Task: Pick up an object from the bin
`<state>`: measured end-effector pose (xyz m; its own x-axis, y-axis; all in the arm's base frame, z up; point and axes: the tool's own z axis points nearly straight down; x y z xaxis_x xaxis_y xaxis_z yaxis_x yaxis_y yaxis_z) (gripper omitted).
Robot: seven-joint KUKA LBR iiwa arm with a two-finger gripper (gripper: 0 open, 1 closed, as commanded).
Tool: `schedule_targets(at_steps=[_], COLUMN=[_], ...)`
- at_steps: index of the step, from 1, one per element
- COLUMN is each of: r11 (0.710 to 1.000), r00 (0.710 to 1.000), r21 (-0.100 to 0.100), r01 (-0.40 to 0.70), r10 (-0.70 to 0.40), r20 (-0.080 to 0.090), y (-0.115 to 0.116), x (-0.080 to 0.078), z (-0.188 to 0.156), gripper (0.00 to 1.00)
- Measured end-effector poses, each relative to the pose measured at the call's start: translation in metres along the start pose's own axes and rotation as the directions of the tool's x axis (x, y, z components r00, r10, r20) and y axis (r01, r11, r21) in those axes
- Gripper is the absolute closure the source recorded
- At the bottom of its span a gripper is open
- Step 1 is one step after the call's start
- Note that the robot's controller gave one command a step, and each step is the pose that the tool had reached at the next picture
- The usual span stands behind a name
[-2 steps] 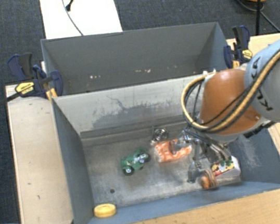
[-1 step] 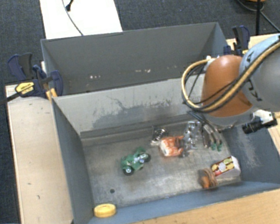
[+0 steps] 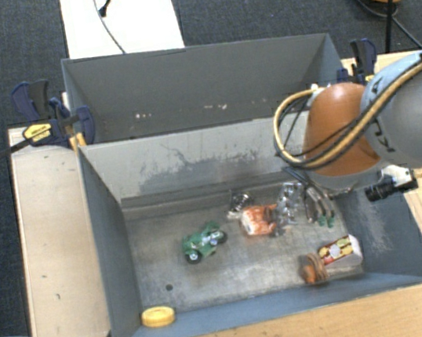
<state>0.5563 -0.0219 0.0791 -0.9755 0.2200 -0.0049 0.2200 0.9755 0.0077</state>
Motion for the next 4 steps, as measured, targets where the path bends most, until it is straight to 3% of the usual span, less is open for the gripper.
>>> schedule_targets(at_steps=[1, 2, 3, 4], r11=[1.000, 1.000, 1.000, 1.000], r00=[1.000, 1.000, 1.000, 1.000], r21=[0.007, 0.007, 0.007, 0.008], r01=[-0.015, -0.022, -0.022, -0.016], r10=[0.015, 0.022, 0.022, 0.016], r20=[-0.009, -0.003, -0.003, -0.008], y=[-0.006, 0.000, 0.000, 0.000], x=[0.003, 0.001, 0.001, 0.000], z=[-0.034, -0.121, -0.121, -0.168], gripper=[1.00, 1.00, 1.00, 1.00])
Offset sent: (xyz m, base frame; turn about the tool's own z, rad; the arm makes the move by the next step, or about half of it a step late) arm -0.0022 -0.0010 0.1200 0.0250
